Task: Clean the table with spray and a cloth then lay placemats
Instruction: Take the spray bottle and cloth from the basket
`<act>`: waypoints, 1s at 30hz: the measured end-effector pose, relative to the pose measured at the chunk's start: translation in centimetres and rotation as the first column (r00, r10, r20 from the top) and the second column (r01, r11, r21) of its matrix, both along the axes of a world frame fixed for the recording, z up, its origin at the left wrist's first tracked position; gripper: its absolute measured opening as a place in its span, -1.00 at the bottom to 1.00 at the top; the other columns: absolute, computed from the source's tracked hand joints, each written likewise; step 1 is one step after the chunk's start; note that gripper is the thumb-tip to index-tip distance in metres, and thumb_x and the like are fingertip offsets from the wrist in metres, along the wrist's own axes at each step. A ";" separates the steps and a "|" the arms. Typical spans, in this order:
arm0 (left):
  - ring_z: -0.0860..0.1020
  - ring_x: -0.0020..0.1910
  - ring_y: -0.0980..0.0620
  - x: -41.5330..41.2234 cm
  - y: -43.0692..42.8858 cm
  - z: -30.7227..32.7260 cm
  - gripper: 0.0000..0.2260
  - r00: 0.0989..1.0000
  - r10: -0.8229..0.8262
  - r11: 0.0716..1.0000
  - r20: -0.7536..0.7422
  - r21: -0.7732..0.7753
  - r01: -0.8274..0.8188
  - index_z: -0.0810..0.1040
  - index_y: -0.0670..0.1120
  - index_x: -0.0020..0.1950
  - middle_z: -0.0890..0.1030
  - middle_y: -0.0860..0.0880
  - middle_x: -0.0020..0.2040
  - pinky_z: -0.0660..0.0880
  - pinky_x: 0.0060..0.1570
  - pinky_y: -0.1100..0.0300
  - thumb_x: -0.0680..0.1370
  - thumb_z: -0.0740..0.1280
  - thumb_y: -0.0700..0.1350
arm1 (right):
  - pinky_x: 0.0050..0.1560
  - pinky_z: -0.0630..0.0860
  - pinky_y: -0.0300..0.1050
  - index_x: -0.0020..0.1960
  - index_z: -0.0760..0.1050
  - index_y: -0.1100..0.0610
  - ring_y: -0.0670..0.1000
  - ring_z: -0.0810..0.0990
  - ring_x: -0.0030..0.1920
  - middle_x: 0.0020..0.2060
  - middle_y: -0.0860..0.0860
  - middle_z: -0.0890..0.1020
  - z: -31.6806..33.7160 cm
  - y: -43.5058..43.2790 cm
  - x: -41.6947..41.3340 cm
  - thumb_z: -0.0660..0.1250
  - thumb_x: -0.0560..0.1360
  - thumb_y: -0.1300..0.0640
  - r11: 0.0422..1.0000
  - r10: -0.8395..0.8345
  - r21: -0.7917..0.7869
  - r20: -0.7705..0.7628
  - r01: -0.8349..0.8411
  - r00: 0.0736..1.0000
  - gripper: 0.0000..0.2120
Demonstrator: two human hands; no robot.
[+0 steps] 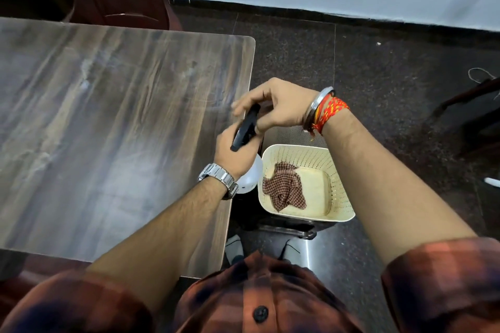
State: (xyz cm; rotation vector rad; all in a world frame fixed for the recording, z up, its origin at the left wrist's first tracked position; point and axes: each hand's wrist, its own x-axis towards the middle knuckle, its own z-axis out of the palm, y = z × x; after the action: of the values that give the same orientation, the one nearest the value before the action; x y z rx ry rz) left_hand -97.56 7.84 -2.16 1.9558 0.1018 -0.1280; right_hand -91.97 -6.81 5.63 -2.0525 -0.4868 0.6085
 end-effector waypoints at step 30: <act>0.50 -0.33 -0.10 9.2 7.9 -2.1 -0.66 0.829 0.510 0.843 -0.229 0.324 -0.429 0.53 -0.14 -0.22 0.52 -0.04 -0.36 0.40 -0.31 0.23 0.34 0.56 0.08 | -0.06 0.56 -0.10 -0.10 0.63 0.20 0.09 0.62 -0.10 -0.12 0.09 0.65 -30.6 -4.1 -9.1 0.53 0.29 0.13 0.696 -0.698 -0.570 -0.394 0.437 0.598 -0.77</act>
State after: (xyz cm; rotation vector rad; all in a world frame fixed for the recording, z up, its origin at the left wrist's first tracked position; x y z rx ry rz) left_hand -88.36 15.71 -4.21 2.0956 0.8486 -0.0910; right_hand -101.11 -10.89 -25.01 -2.0837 0.7551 0.9349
